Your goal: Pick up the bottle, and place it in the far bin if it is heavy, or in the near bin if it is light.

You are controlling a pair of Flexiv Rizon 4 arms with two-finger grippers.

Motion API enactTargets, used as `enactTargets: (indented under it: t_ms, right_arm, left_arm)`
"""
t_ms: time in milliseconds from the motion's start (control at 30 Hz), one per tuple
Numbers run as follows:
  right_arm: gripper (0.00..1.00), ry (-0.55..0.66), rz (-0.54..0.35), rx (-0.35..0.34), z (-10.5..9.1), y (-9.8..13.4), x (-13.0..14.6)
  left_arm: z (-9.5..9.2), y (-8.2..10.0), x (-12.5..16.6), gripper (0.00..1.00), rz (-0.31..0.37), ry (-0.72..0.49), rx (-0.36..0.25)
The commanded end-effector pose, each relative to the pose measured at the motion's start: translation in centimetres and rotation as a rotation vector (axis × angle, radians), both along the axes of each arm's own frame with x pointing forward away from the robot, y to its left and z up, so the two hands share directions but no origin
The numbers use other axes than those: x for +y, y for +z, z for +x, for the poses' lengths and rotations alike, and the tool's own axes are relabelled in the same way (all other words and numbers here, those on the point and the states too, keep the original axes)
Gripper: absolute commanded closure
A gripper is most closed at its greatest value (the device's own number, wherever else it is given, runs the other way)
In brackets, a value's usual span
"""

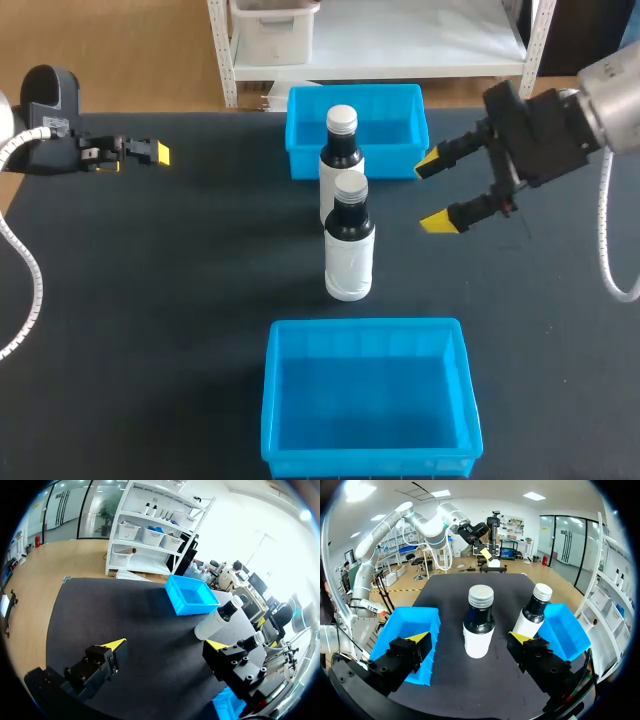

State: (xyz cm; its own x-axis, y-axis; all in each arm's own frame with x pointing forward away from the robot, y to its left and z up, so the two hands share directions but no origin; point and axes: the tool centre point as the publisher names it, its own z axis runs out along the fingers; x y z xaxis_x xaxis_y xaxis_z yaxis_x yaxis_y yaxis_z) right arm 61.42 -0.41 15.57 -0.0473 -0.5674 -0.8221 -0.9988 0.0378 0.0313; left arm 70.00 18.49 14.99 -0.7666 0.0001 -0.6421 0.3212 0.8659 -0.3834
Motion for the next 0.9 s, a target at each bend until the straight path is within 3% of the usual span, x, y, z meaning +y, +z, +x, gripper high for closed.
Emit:
enactTargets:
  t_ms: [33,467,900]
  right_arm:
    - [0.0,0.019,0.014,0.013,0.9,-0.6,1.3]
    - [0.0,0.033,0.046,0.035,0.0,-1.5,4.9]
    - [0.0,0.023,0.043,0.056,0.9,-2.9,6.8]
  left_arm:
    - [0.0,0.0,0.0,0.0,0.0,0.0,0.0]
    - [0.0,0.0,0.0,0.0,0.0,0.0,0.0]
    - [0.0,0.0,0.0,0.0,0.0,0.0,0.0]
